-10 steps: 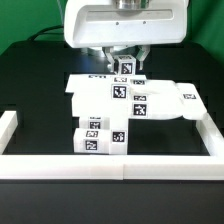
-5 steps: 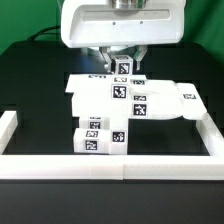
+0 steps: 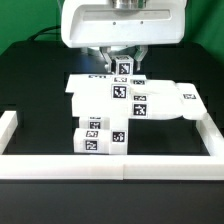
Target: Assemble chair
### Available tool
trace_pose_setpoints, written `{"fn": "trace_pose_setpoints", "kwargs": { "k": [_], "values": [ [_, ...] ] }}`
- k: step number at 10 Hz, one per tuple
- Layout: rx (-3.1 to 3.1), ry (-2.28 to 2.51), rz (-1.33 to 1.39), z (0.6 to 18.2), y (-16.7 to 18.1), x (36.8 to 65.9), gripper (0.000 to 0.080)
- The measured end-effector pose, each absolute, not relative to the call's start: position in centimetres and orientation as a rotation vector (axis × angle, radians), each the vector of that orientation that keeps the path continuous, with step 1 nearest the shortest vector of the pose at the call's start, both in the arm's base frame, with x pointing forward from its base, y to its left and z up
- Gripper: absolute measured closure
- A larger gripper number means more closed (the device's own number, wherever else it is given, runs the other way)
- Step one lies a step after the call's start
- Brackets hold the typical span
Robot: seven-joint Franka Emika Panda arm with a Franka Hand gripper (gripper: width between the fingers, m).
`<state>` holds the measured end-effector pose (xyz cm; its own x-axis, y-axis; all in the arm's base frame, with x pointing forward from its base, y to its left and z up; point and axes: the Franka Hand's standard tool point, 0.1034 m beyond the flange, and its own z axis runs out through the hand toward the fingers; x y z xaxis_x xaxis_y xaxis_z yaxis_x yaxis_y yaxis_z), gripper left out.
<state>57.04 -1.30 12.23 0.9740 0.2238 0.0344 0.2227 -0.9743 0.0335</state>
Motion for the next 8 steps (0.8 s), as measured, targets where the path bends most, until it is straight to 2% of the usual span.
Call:
{"fn": "trace_pose_setpoints", "kwargs": {
  "k": [8],
  "values": [
    [3.087, 0.351, 0.078, 12.23, -1.33, 57.20, 0.0514]
  ]
}}
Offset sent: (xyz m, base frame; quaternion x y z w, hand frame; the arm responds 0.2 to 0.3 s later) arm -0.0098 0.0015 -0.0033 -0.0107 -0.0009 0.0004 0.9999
